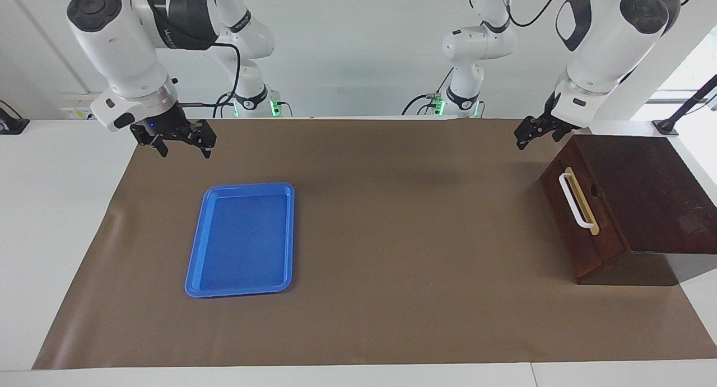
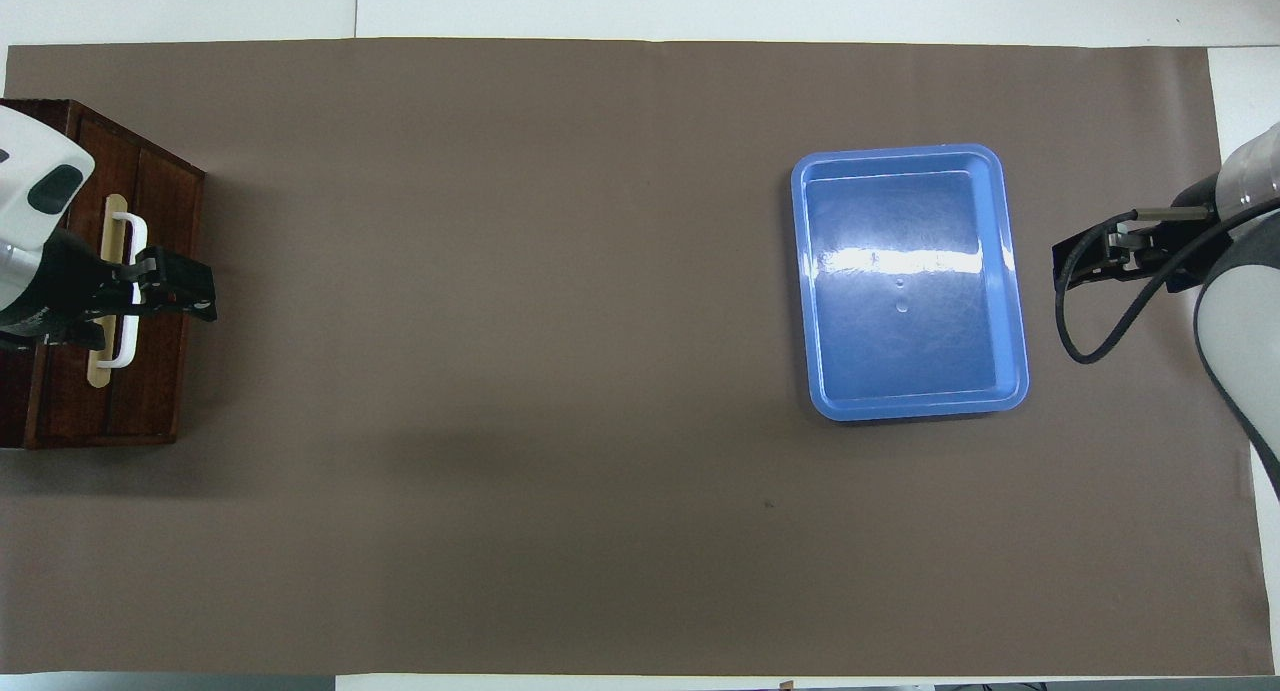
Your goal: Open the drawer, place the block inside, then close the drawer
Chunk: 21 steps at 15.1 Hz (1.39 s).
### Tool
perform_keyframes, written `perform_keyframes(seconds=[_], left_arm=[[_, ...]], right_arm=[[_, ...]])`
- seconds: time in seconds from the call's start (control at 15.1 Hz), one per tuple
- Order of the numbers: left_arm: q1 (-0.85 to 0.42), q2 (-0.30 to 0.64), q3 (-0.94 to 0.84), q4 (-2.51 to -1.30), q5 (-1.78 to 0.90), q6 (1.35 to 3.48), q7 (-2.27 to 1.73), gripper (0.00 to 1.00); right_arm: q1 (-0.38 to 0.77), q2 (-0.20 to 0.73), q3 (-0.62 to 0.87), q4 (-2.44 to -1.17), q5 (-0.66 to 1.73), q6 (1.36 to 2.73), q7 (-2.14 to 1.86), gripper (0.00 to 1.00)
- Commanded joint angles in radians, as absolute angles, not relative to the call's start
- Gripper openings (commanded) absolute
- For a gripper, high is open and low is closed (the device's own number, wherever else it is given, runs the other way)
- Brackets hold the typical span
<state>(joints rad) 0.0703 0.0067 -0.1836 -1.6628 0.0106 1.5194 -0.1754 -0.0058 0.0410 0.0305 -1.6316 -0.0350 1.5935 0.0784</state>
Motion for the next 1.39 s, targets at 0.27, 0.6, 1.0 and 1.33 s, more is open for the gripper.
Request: perform_keyframes(seconds=[0.27,0.6,1.0,1.33], left_arm=[[0.035,0.026,-0.176,-1.609,0.0,1.454,-0.086,1.0],[0.035,0.023,-0.176,-1.586,0.0,1.476,-0.078,1.0],[0.037,0.021,-0.173,-1.586,0.003,1.499,-0.078,1.0],[0.038,0.021,-0.167,-1.588,-0.006,1.525,-0.08,1.0]], right_arm=[[-0.006,0.017,0.035,-1.658,-0.021,1.598,0.109,1.0],[-0.006,0.015,0.035,-1.658,-0.021,1.594,0.106,1.0],[-0.009,0.017,0.035,-1.658,-0.021,1.597,0.106,1.0],[-0.015,0.018,0.035,-1.657,-0.021,1.6,0.109,1.0]])
